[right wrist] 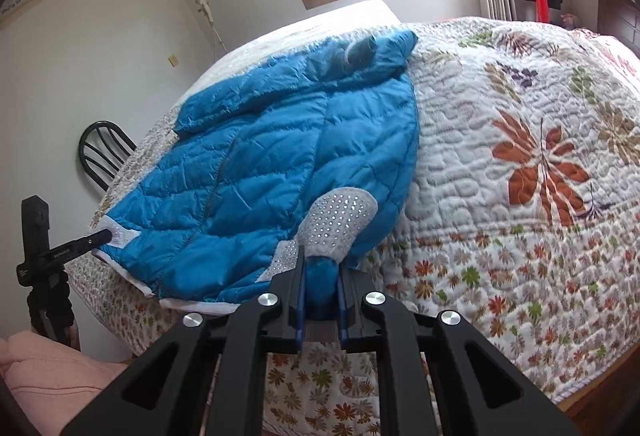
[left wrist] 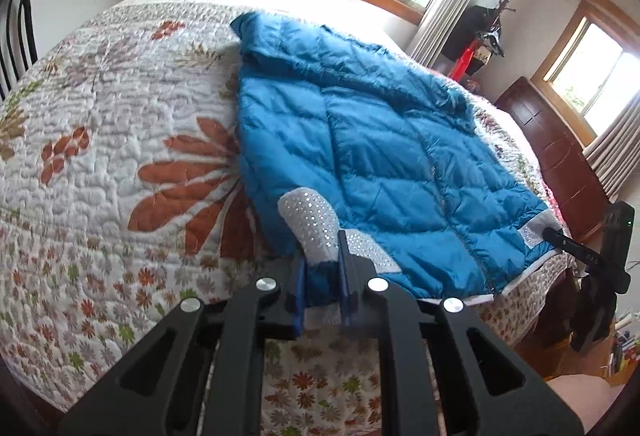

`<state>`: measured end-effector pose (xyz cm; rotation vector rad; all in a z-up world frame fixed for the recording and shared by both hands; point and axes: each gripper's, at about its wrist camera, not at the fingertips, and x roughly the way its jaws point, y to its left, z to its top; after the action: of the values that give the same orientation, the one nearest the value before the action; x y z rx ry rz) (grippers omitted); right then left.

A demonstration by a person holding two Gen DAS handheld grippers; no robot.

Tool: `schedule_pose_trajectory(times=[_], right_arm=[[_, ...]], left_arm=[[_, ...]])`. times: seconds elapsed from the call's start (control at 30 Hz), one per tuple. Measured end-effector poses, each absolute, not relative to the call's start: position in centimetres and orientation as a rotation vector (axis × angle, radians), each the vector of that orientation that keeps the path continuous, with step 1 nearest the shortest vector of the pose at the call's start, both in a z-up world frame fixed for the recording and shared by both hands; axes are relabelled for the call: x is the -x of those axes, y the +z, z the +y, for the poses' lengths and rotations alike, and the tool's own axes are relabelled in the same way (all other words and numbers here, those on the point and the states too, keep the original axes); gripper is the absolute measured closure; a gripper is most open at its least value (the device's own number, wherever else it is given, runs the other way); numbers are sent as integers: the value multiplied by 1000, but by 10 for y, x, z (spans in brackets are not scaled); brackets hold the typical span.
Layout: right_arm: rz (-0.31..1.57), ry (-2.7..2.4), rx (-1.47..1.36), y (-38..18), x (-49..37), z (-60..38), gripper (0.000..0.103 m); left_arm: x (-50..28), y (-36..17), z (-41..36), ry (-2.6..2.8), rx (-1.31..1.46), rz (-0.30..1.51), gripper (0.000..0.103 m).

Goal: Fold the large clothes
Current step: 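Lift the hem with both tools and fold it over toward the collar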

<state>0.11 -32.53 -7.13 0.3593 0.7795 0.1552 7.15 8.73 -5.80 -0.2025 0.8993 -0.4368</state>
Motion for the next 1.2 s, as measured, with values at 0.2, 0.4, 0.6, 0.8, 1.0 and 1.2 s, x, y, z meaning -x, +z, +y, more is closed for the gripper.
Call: schedule_pose_trajectory(times=[0.2, 0.4, 0.6, 0.8, 1.0, 1.2], right_arm=[[705, 206, -315, -6, -56, -337, 92], [741, 218, -359, 32, -144, -361, 92], [824, 190, -411, 35, -239, -379, 92], [903, 159, -467, 12, -320, -398, 92], [973, 117, -529, -24, -385, -415, 92], [1047, 78, -585, -69, -426, -430, 92]], left_arm=[[-116, 2, 71, -490, 199, 775, 91], [-203, 34, 60, -495, 268, 772, 91], [-305, 36, 44, -486, 331, 849, 91], [-385, 17, 31, -456, 354, 905, 90], [-445, -9, 24, -392, 380, 952, 89], [-491, -51, 26, -336, 398, 1030, 88]])
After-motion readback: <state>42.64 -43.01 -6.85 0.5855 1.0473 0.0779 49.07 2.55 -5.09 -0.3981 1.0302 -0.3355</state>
